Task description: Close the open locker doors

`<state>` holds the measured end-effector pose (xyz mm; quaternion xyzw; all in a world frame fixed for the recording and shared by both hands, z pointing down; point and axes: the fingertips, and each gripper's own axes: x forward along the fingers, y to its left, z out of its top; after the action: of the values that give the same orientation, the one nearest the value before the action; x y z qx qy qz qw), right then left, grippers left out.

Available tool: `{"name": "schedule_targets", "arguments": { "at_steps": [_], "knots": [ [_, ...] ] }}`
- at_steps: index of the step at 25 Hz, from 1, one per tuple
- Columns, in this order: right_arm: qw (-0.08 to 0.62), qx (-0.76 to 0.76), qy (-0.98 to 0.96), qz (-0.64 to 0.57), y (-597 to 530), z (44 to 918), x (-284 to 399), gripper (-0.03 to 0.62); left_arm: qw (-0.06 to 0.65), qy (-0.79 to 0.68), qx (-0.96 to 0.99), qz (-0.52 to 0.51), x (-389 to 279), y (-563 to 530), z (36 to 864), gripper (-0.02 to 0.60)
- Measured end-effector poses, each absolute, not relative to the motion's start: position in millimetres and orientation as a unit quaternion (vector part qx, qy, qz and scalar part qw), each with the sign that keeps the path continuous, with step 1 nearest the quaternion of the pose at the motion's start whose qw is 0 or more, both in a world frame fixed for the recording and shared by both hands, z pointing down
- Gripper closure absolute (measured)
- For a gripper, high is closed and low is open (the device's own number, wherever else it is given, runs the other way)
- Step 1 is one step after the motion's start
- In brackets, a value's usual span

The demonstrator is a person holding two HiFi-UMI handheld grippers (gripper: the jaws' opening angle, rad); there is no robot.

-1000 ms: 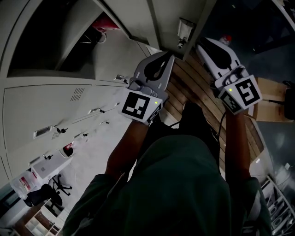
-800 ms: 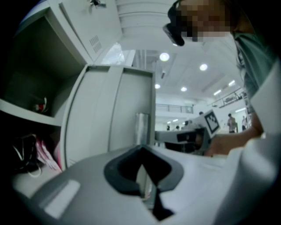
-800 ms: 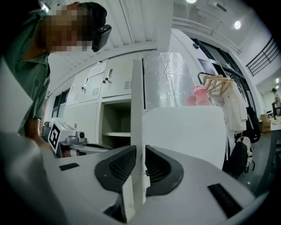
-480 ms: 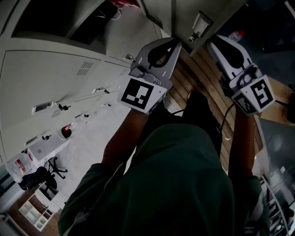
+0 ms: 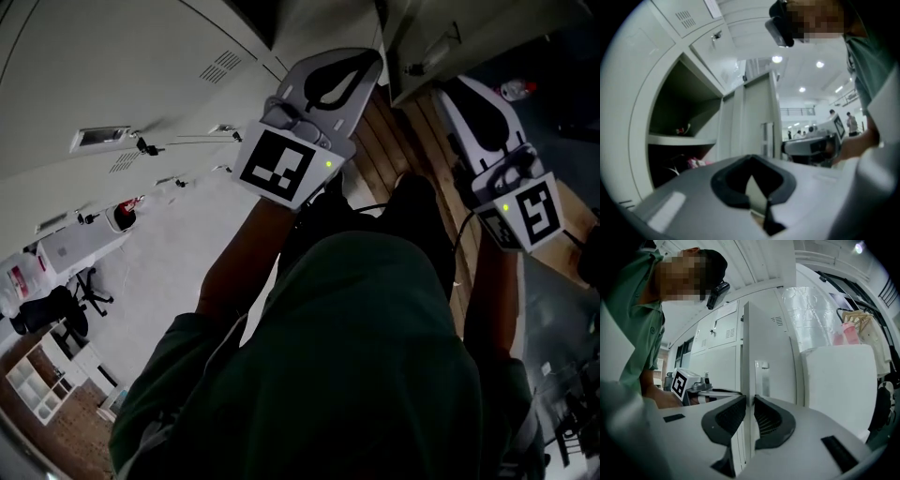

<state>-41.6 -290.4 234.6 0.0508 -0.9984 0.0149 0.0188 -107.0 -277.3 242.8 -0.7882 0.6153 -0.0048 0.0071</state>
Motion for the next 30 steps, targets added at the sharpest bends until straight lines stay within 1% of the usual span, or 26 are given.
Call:
{"name": "schedule_targets", "arguments": {
  "at_steps": [9,18,30],
  "knots": [
    [0.021,0.025,-0.999,0.007,-255.9,236.2,-107.2,0.539,0.003,0.653,-0.757,-0.001,-167.3,-235.6,244.3,0.58],
    [0.032,0.006,-0.999,-0.008,-241.4,239.8,-165.5,0.539,0.0,0.678,-0.735,0.008,-217.4,-217.2,247.4,0.58],
    [0.032,-0.004,-0.999,-0.007,-251.0,238.9,-217.4,0.539,0.001,0.693,-0.721,0.015,-253.4,-223.8,240.7,0.58]
  ]
}}
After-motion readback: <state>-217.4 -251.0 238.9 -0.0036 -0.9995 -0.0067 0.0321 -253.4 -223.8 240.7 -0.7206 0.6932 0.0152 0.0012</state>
